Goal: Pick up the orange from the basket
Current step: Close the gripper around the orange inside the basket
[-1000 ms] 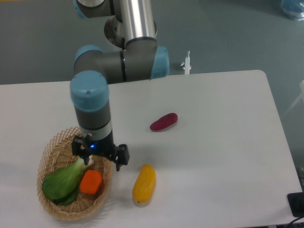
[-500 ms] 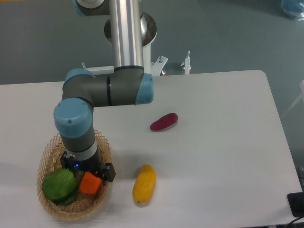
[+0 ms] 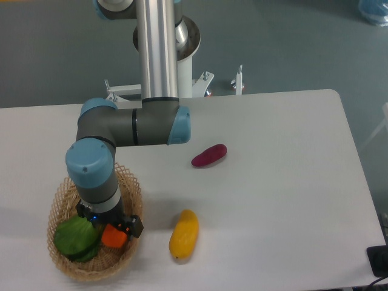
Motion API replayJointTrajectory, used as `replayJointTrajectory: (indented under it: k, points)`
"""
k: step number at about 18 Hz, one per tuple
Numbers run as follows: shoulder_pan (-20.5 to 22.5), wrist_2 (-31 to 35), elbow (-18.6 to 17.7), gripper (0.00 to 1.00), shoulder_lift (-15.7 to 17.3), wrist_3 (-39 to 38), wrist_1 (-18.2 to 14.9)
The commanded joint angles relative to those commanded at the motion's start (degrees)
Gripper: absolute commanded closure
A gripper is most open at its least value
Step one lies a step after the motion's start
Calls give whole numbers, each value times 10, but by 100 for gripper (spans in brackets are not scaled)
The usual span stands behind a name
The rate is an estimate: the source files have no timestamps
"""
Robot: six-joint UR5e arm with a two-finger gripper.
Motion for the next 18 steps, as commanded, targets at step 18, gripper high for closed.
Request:
replayJointTrajectory:
  k: [18]
  points:
    - [-19,25,-4,31,-13,-1,2]
